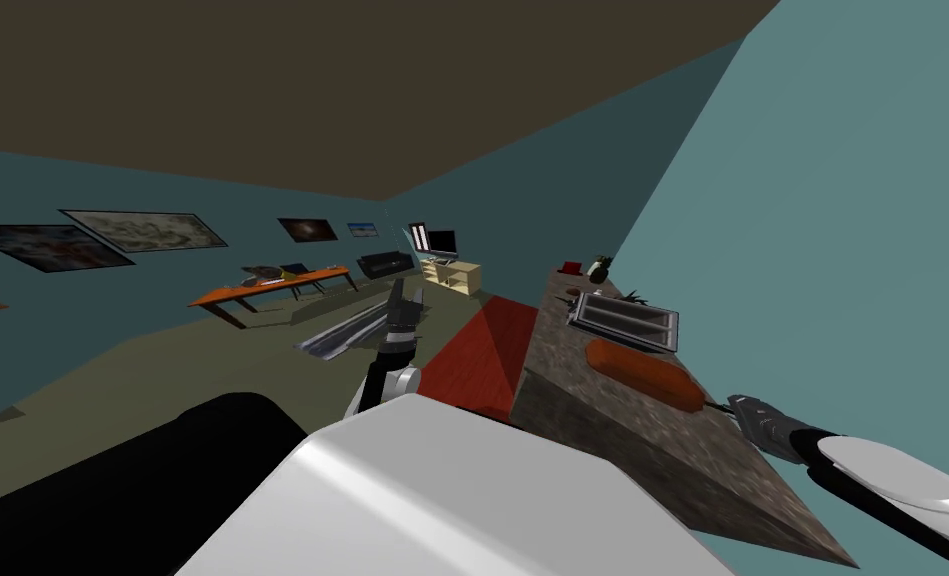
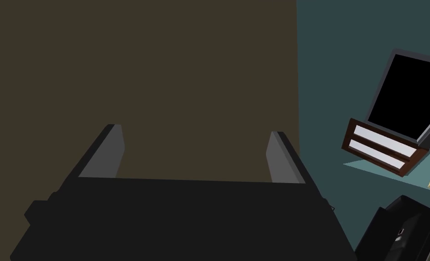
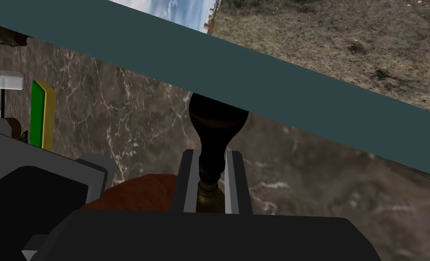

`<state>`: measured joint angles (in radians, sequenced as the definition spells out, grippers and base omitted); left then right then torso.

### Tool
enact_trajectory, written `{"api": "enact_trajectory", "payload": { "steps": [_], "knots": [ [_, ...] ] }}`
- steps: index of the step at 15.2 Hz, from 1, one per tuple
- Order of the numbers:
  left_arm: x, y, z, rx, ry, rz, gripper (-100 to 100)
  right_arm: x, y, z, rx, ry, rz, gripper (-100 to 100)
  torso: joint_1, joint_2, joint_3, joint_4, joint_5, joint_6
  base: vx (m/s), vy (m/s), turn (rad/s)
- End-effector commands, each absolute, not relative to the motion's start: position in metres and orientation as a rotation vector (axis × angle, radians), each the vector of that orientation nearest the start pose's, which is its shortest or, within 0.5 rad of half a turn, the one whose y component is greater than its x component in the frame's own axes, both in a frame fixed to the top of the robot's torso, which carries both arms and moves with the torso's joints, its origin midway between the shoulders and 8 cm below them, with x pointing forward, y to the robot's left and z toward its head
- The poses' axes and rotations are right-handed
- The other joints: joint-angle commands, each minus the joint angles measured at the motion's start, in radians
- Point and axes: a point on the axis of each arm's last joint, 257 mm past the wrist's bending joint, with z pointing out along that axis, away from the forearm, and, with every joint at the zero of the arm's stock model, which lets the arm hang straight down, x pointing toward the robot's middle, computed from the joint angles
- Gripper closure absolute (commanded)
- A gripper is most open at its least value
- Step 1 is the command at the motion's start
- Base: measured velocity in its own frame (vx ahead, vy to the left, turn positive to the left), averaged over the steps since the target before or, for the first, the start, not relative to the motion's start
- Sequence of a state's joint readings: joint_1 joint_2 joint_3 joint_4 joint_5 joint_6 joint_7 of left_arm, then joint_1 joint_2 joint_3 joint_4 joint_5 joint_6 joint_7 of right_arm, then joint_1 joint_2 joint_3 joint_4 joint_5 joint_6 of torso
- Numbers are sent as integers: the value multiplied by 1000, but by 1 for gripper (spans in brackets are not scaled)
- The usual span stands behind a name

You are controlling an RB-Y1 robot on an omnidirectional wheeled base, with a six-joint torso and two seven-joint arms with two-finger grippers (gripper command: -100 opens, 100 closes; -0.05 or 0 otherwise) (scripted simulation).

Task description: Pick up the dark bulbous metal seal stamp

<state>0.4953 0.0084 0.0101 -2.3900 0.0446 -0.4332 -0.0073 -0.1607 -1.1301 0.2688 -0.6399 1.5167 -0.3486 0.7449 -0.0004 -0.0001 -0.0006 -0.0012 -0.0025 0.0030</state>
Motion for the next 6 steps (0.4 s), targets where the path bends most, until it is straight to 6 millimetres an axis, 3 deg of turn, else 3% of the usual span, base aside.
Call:
{"api": "enact_trajectory", "payload": {
  "steps": [1,6],
  "knots": [
    [331,282,62,-635,561,-1329,0,363,-759,-314,-1724,2081,-1164,100,0,0,0,0,0,0,36,25,-41],
    [331,282,62,-635,561,-1329,0,360,-763,-309,-1722,2078,-1173,100,0,0,0,0,1,-1,24,18,-30]
  ]
}}
